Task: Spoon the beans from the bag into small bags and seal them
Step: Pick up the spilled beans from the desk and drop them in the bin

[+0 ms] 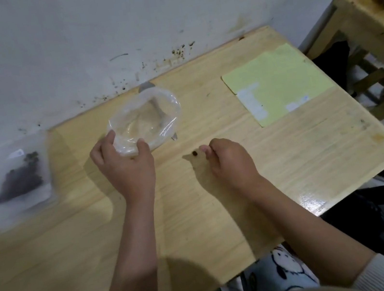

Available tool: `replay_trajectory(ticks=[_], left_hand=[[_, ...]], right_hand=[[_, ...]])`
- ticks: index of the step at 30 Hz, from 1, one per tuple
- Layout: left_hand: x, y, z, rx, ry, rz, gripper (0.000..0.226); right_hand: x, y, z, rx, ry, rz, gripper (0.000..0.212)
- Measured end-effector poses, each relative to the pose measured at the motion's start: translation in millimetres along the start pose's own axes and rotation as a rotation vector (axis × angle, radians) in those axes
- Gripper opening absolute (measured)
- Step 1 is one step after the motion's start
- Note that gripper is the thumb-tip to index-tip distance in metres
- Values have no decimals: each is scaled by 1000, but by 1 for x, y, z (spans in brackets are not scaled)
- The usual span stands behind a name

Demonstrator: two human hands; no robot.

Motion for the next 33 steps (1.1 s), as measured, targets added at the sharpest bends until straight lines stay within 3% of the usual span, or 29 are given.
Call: replay_trajectory(ticks=[3,10,14,21,23,27,33], left_hand=[[-2,16,-1,-3,44,-8,52],[-13,30,2,-33,66,5,53],[-15,32,7,-36,84,4,54],[-11,28,5,-14,83,7,54],[-7,21,0,-10,57,7,55],[17,-8,-25,58,3,10,53],[82,-65,-82,165,-95,146,51]], right_hand=[[0,2,7,11,-51,89,33],[-3,-18,17,140,45,135,28],[3,-33,13,137,54,23,21],[-1,-46,7,108,23,-163,28],[-2,-38,6,-9,-93,-191,29],[-12,6,-14,-477,-345,-252,23],[0,92,-60,-851,-581,-442,27]])
Point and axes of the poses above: each hand's wrist, its own x-axis away from the middle knuckle, its own y-axis out of the back of the hand, z = x × y, the point moved 1 cm from there along -x, towards the middle knuckle, and after that the axes turned 8 degrees about -x, right-handed, at the moved point
